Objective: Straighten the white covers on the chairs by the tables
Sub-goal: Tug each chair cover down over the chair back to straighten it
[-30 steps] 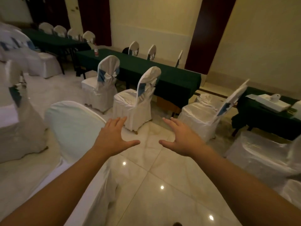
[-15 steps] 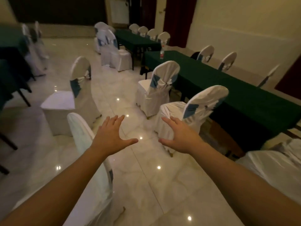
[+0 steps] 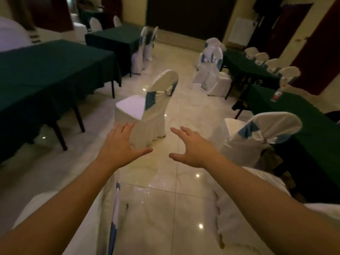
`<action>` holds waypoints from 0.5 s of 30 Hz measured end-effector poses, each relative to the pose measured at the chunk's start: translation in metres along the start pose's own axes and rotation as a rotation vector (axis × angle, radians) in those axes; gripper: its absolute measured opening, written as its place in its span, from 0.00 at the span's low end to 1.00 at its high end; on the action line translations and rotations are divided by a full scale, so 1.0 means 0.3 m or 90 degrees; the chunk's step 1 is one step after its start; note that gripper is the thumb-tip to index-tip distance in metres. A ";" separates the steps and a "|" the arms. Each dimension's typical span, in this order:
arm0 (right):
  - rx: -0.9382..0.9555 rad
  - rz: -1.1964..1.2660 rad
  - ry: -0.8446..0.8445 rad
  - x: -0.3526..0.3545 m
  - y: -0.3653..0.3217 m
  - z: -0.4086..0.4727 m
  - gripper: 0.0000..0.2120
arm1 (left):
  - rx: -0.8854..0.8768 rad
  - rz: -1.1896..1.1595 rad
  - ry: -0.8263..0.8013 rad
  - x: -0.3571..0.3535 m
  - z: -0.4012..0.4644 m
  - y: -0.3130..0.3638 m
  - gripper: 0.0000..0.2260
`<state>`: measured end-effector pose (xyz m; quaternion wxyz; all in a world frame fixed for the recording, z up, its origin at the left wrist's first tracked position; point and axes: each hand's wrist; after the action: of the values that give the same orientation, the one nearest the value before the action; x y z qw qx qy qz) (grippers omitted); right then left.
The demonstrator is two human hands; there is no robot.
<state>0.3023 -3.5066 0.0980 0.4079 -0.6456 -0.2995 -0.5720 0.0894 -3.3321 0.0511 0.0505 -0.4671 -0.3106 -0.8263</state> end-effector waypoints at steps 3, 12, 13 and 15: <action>0.103 0.017 0.000 -0.012 -0.068 0.228 0.45 | 0.090 0.016 0.039 0.051 0.017 -0.065 0.51; 0.452 0.086 -0.079 -0.161 -0.453 0.673 0.47 | 0.459 0.174 0.150 0.208 -0.170 -0.147 0.52; 0.496 0.091 -0.098 -0.178 -0.492 0.693 0.47 | 0.500 0.187 0.160 0.203 -0.197 -0.136 0.52; 0.583 0.094 -0.124 -0.214 -0.557 0.717 0.47 | 0.585 0.196 0.183 0.178 -0.256 -0.098 0.50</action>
<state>0.2554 -3.2331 0.0629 0.6601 -0.4696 -0.5111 -0.2875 -0.0082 -3.3406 0.0518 0.4144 -0.3188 -0.5595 -0.6431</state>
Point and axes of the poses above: each hand's wrist, its own z-axis towards the middle knuckle, its own x-axis out of the back of the hand, y = z × x, and after that the axes turned 10 degrees about -x, right-handed
